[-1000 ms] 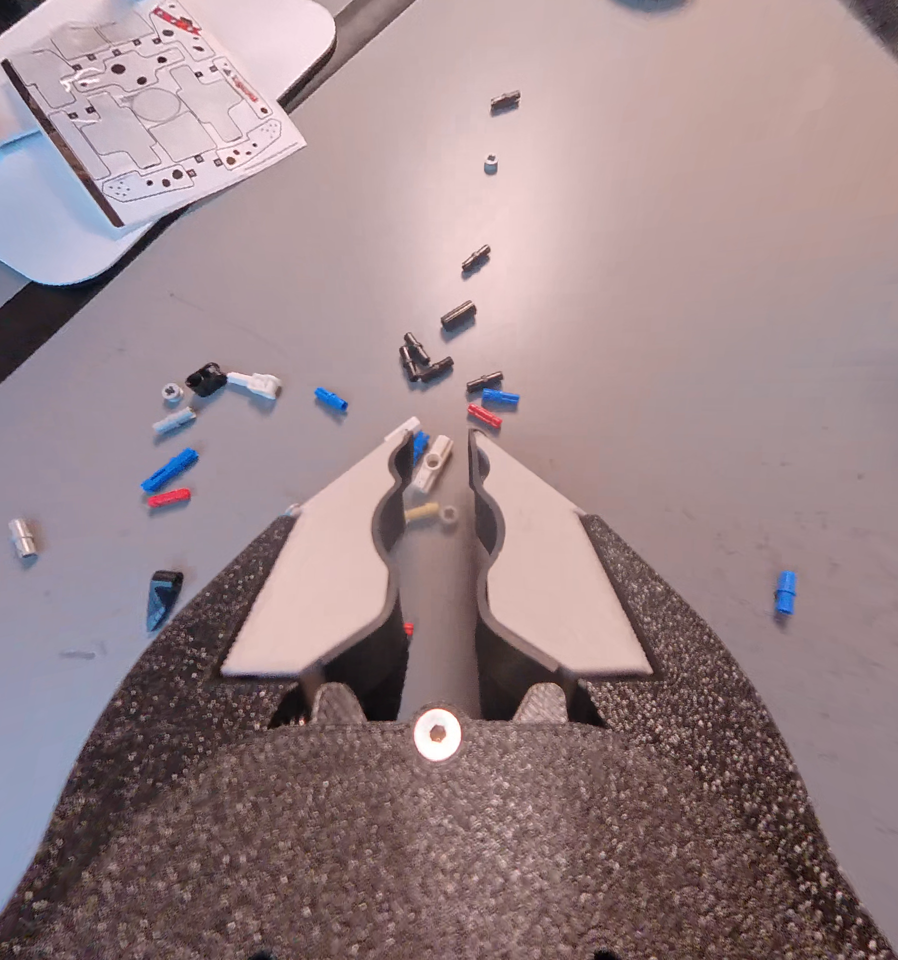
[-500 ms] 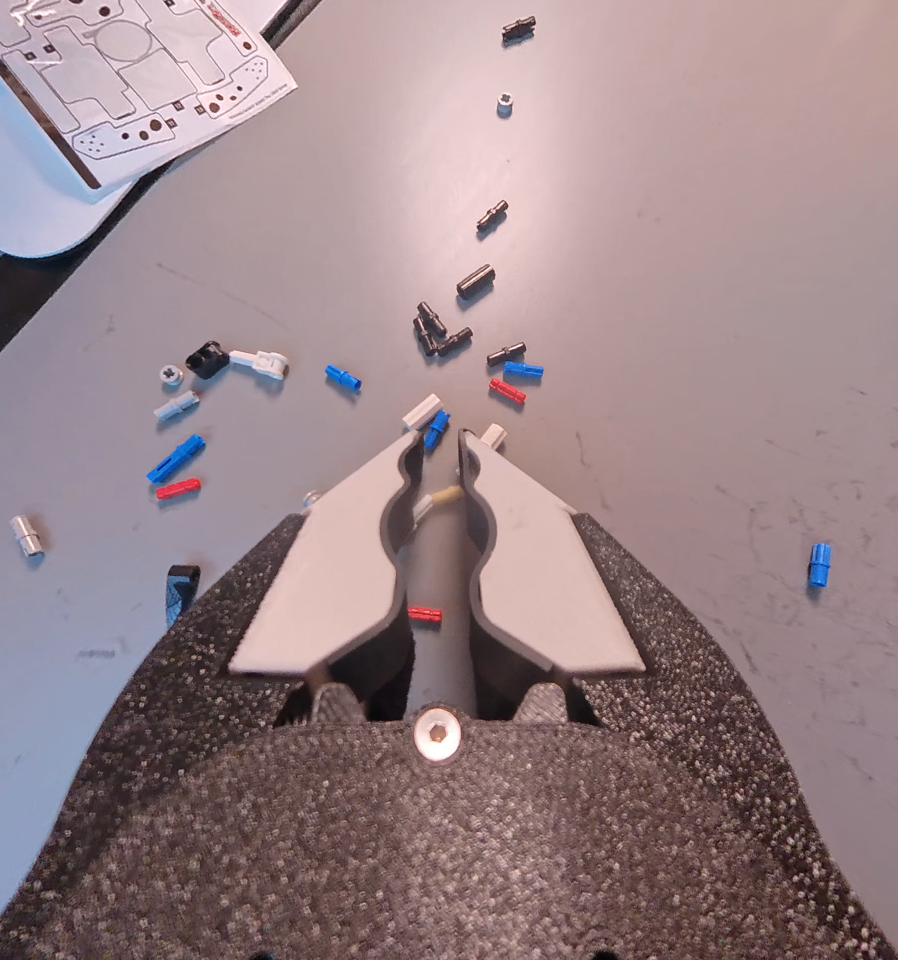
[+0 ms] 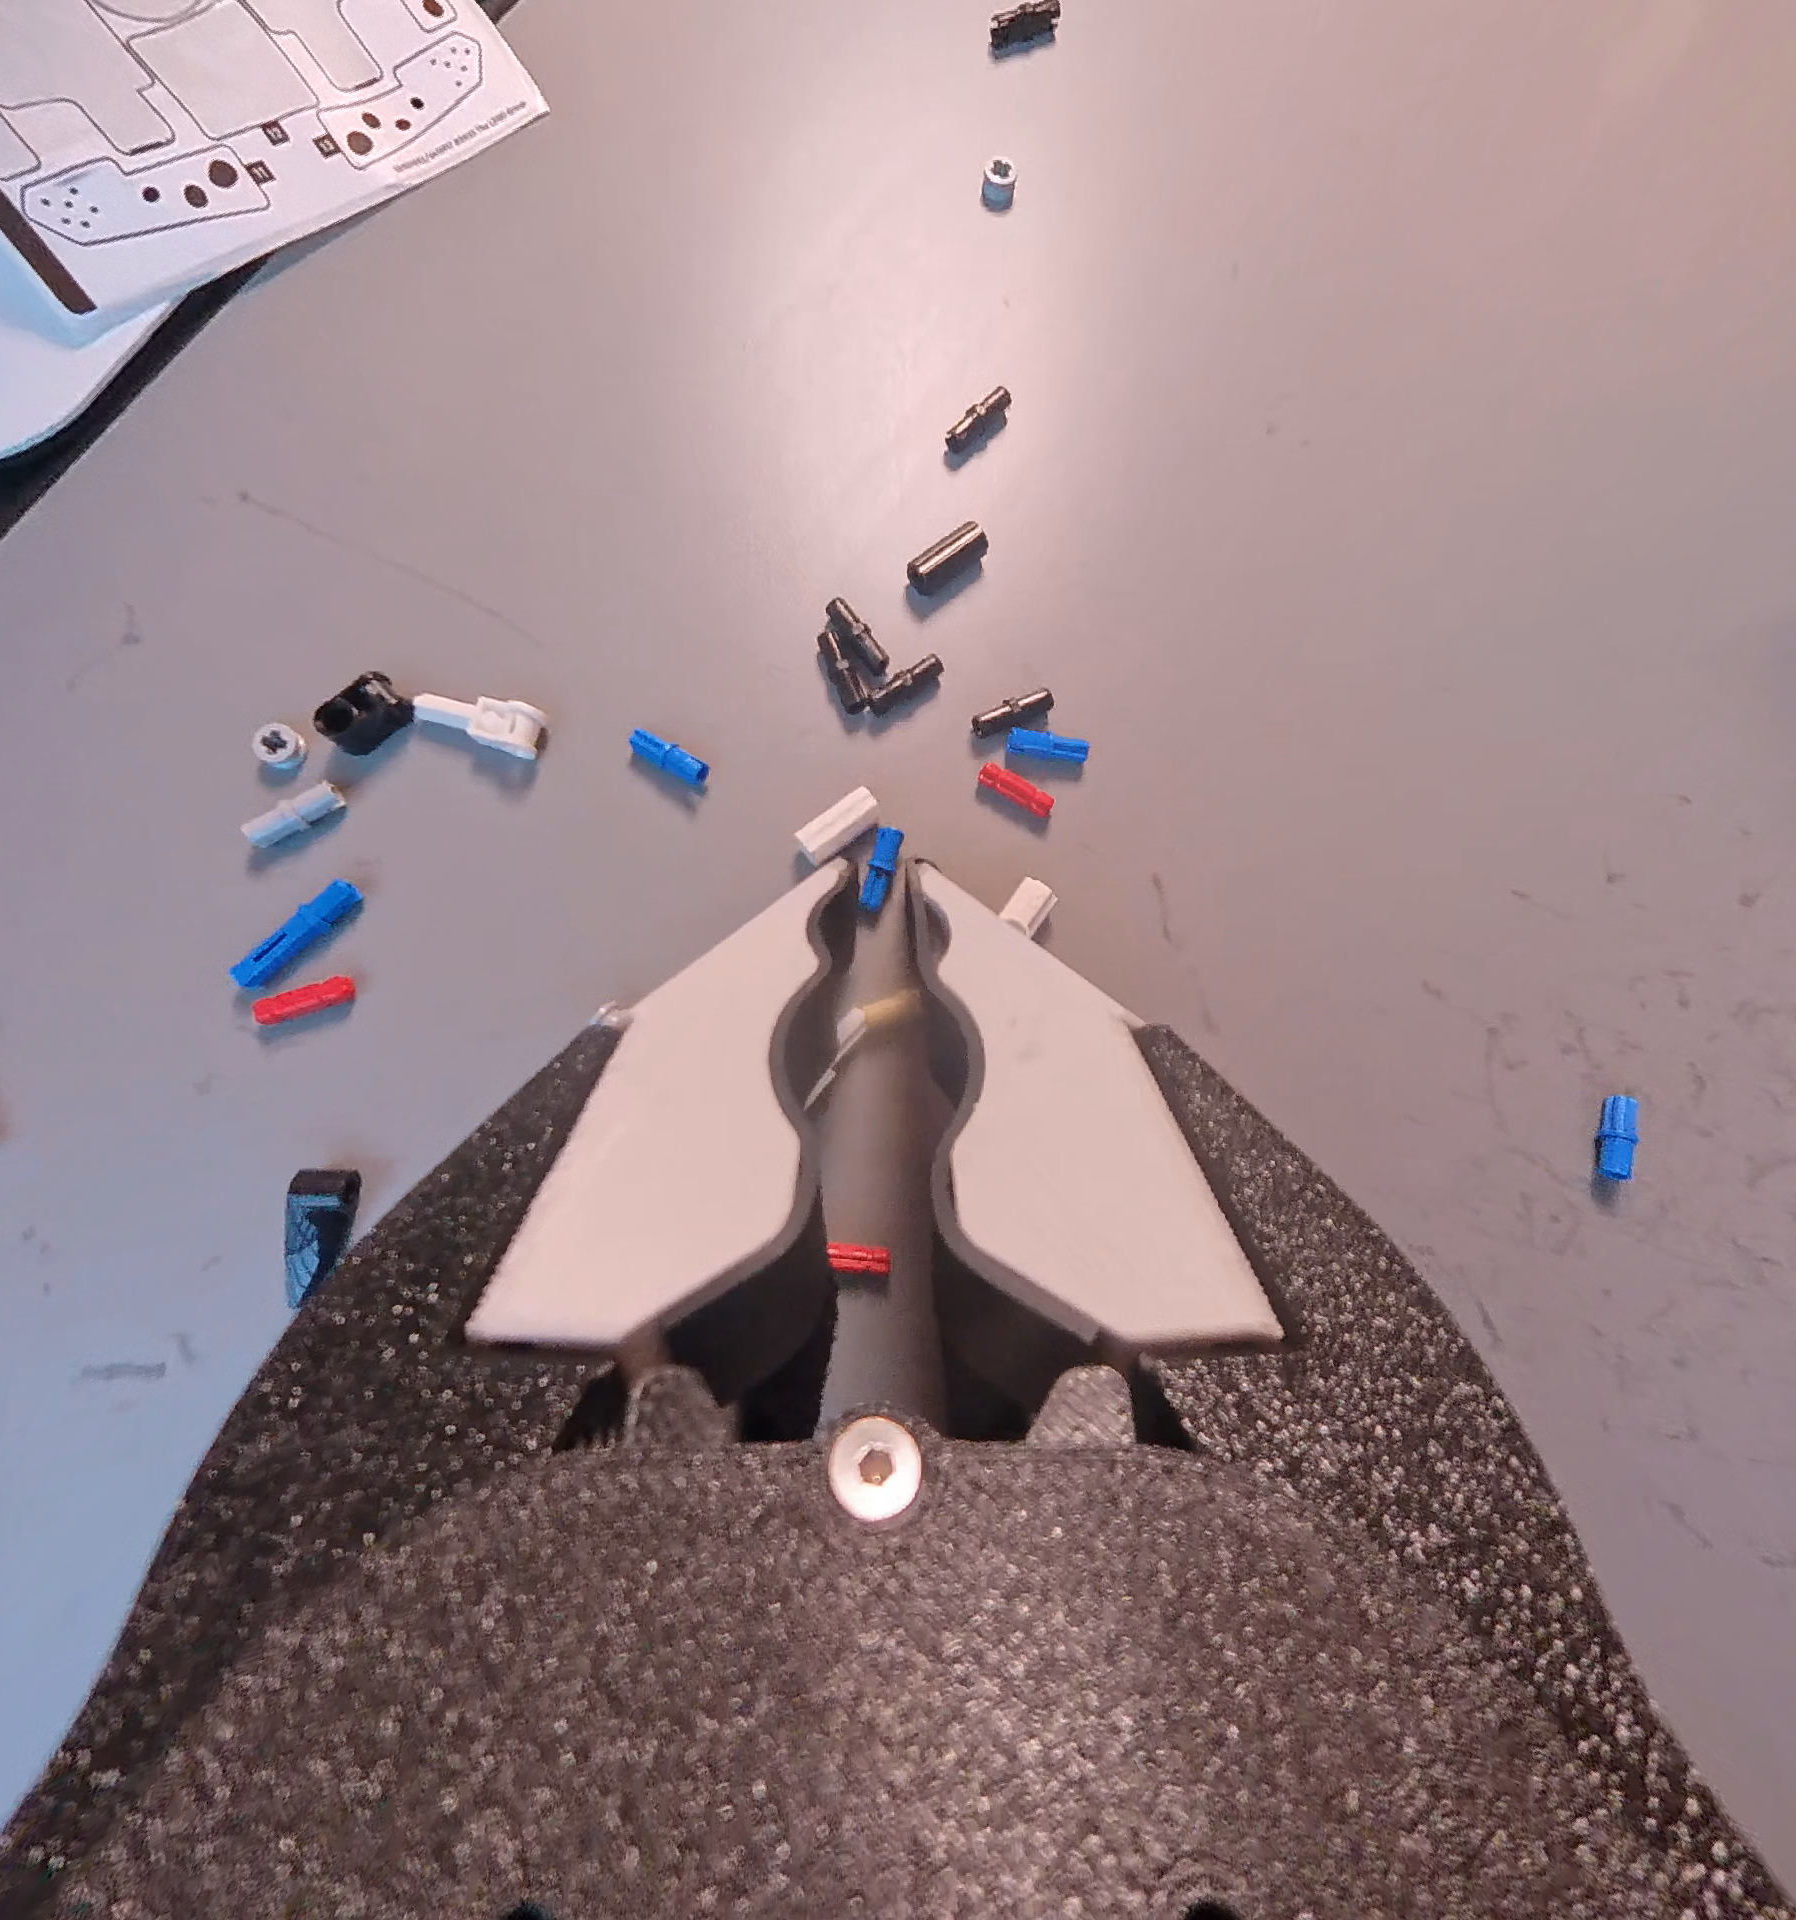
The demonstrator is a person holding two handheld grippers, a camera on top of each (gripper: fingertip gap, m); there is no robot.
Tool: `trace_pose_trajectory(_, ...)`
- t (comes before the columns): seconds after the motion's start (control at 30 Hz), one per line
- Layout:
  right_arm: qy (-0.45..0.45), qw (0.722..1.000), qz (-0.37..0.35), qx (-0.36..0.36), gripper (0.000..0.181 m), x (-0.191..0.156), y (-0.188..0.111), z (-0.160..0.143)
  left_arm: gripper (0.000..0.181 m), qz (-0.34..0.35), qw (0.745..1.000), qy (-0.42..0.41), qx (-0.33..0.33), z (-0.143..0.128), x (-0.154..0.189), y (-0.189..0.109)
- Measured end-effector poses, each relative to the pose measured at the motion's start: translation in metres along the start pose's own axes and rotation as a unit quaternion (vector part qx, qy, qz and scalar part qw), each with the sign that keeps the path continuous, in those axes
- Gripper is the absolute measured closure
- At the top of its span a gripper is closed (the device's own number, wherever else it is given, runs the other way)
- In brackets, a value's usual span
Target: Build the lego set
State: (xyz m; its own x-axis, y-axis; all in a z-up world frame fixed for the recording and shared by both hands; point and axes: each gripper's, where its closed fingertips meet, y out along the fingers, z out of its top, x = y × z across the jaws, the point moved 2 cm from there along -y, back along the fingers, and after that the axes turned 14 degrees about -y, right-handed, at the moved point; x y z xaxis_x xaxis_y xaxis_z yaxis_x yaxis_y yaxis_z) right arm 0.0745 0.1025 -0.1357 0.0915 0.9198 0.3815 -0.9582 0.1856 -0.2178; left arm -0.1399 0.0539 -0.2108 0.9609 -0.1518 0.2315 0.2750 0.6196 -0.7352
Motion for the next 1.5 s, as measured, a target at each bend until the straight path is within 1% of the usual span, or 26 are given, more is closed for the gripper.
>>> trace_pose_trajectory(0.13, 0.004, 1.000, -0.001, 0.001, 0.152, 0.001, 0.000, 0.000, 0.177, 0.011, 1.000, 0.016, 0.002, 0.001, -0.001, 0.000)
trace_pose_trajectory(0.2, 0.002, 1.000, -0.002, 0.001, 0.152, 0.001, 0.000, 0.000, 0.177, 0.022, 0.999, 0.027, 0.019, 0.006, 0.000, -0.005)
trace_pose_trajectory(0.27, 0.001, 1.000, -0.004, 0.002, 0.152, 0.002, -0.001, 0.000, 0.177, 0.001, 0.998, 0.045, 0.047, 0.014, 0.018, -0.020)
trace_pose_trajectory(0.33, -0.001, 1.000, -0.007, 0.003, 0.152, 0.003, -0.002, 0.001, 0.177, -0.043, 0.995, 0.065, 0.057, 0.012, 0.052, -0.036)
trace_pose_trajectory(0.37, -0.001, 1.000, -0.009, 0.003, 0.152, 0.003, -0.002, 0.001, 0.177, -0.069, 0.994, 0.072, 0.050, 0.004, 0.071, -0.039)
trace_pose_trajectory(0.4, -0.001, 1.000, -0.010, 0.003, 0.152, 0.004, -0.002, 0.001, 0.177, -0.080, 0.993, 0.081, 0.038, -0.008, 0.086, -0.040)
trace_pose_trajectory(0.47, 0.001, 1.000, -0.011, 0.004, 0.152, 0.004, -0.002, 0.001, 0.177, -0.072, 0.993, 0.092, 0.010, -0.036, 0.100, -0.036)
trace_pose_trajectory(0.5, 0.003, 1.000, -0.010, 0.003, 0.152, 0.004, -0.002, 0.001, 0.177, -0.077, 0.994, 0.083, 0.007, -0.047, 0.106, -0.034)
trace_pose_trajectory(0.57, 0.004, 1.000, -0.005, 0.001, 0.152, 0.002, 0.000, -0.001, 0.177, -0.077, 0.995, 0.060, 0.008, -0.059, 0.108, -0.032)
trace_pose_trajectory(0.63, -0.002, 1.000, 0.000, -0.004, 0.152, -0.002, 0.002, -0.002, 0.177, -0.066, 0.996, 0.057, 0.001, -0.064, 0.105, -0.031)
trace_pose_trajectory(0.77, -0.021, 1.000, -0.004, -0.010, 0.152, -0.004, 0.003, -0.002, 0.176, -0.063, 0.996, 0.057, -0.007, -0.066, 0.102, -0.027)
trace_pose_trajectory(0.93, -0.023, 1.000, -0.011, -0.010, 0.152, -0.001, 0.002, -0.002, 0.166, -0.063, 0.997, 0.051, -0.006, -0.066, 0.102, -0.027)
trace_pose_trajectory(1.07, -0.020, 1.000, -0.007, -0.007, 0.152, -0.002, 0.002, -0.002, 0.160, -0.061, 0.997, 0.026, 0.045, -0.053, 0.100, -0.041)
trace_pose_trajectory(1.23, -0.024, 1.000, -0.006, 0.001, 0.152, -0.004, 0.001, 0.002, 0.154, -0.030, 0.988, -0.009, 0.150, -0.035, 0.093, -0.071)
trace_pose_trajectory(1.3, -0.025, 1.000, -0.007, 0.005, 0.152, -0.004, 0.000, 0.004, 0.149, -0.008, 0.979, -0.026, 0.200, -0.031, 0.090, -0.084)
trace_pose_trajectory(1.4, -0.029, 0.999, -0.010, 0.011, 0.151, -0.004, -0.001, 0.007, 0.141, 0.024, 0.960, -0.052, 0.275, -0.029, 0.088, -0.106)
trace_pose_trajectory(1.5, -0.030, 0.999, -0.006, 0.013, 0.150, -0.006, -0.002, 0.008, 0.137, 0.056, 0.940, -0.061, 0.330, -0.031, 0.088, -0.129)
